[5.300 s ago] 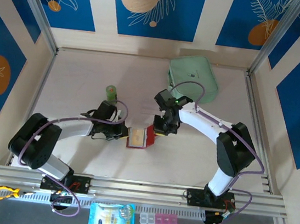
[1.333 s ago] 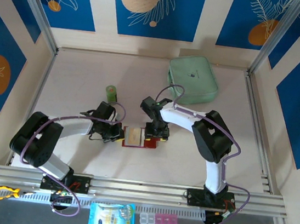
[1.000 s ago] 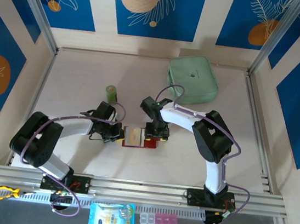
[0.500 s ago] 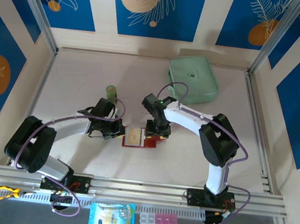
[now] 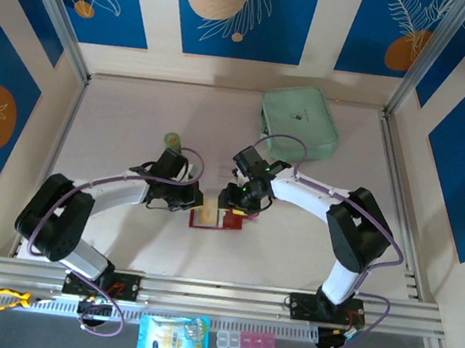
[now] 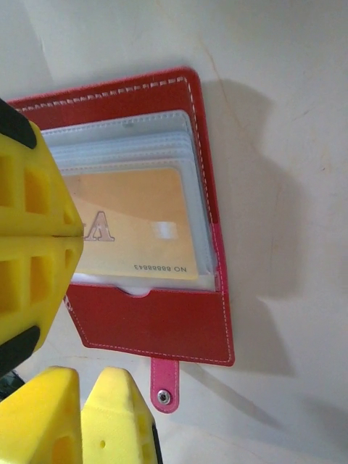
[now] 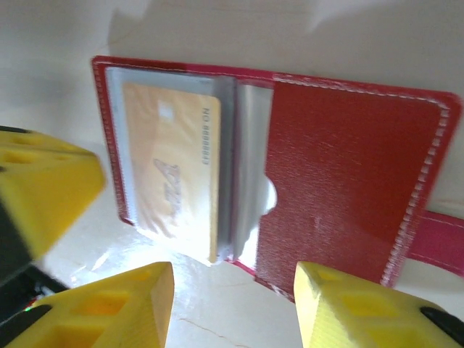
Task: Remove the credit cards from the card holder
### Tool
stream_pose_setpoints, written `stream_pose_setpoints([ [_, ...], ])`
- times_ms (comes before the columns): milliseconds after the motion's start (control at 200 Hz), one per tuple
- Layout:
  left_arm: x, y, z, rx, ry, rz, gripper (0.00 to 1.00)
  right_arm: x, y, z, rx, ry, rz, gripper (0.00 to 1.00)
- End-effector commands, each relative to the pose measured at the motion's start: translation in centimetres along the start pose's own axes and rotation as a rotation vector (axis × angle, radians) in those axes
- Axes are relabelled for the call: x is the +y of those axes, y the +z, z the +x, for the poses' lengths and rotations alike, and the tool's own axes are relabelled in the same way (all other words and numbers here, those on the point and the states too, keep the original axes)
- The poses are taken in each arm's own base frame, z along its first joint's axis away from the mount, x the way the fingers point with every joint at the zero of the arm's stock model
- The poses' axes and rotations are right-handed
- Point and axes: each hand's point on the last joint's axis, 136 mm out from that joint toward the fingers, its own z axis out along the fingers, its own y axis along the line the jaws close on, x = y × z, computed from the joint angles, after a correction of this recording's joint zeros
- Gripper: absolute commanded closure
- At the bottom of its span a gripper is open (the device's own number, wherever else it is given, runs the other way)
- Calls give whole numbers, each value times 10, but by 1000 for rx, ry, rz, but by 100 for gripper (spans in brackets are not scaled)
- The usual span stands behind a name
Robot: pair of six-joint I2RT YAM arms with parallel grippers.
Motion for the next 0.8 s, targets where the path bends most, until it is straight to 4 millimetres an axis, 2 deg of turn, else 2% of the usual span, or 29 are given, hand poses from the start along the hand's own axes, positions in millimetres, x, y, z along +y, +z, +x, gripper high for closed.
stream_pose_setpoints([
  [0, -5, 3, 1, 13, 23, -15, 100, 19, 4, -2, 18, -11, -120, 53],
  [240, 8, 7, 4, 23, 13, -74, 100, 20, 14, -2, 37, 8, -180, 61],
  [400, 17, 9, 4, 23, 9, -112, 94, 19, 19, -1, 47, 15, -191, 64],
  [795, 29, 15, 11, 41, -7, -136, 96, 19, 28, -2, 65, 22, -201, 68],
])
